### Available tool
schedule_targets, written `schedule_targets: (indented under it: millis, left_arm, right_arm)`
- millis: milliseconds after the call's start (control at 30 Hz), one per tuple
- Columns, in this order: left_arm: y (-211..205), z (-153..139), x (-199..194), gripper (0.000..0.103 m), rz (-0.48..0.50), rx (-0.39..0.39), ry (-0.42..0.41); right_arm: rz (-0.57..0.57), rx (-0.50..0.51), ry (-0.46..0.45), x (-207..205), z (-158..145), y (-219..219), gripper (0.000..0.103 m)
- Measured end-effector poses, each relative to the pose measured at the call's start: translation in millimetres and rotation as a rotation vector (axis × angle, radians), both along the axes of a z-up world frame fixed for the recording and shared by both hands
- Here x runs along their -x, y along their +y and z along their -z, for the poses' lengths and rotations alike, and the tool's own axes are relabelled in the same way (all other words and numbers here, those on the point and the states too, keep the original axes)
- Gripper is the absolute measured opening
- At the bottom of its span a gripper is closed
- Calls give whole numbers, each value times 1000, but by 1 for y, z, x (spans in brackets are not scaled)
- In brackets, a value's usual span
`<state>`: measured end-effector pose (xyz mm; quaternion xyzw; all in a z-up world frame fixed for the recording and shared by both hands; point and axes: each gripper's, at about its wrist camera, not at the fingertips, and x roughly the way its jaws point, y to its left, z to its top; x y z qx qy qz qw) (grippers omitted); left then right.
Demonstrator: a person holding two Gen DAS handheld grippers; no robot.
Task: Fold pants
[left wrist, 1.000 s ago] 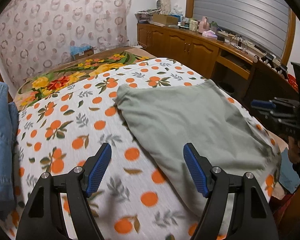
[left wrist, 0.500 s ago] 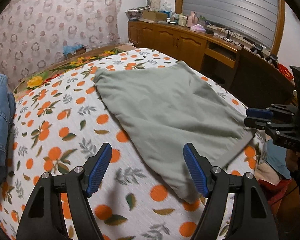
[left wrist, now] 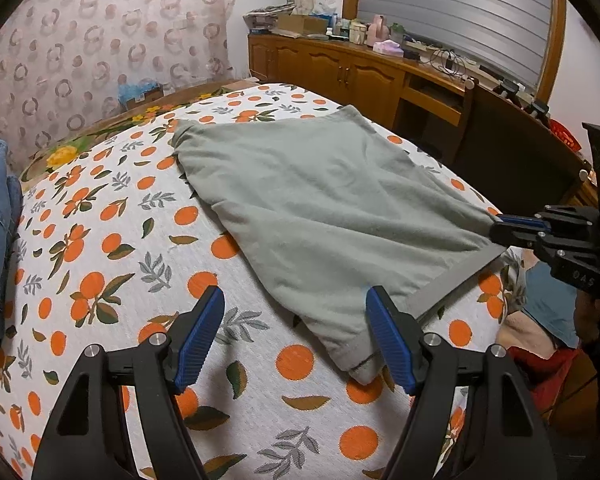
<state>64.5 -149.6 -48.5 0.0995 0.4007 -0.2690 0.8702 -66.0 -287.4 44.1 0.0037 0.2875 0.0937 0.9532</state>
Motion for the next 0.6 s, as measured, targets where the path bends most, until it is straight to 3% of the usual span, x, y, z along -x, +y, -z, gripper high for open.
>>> schedule_targets:
  millis: [267, 433, 600]
  left_arm:
    - [0, 0, 3, 73, 0, 4, 0]
    - [3, 0, 6, 68, 0, 17, 14]
    - [3, -5, 10, 58, 16, 58, 25]
  right_arm:
    - [11, -13, 7, 3, 6, 5, 8]
    - [58, 4, -19, 4, 3, 3, 30]
    - [61, -19, -21, 1, 5, -1, 36]
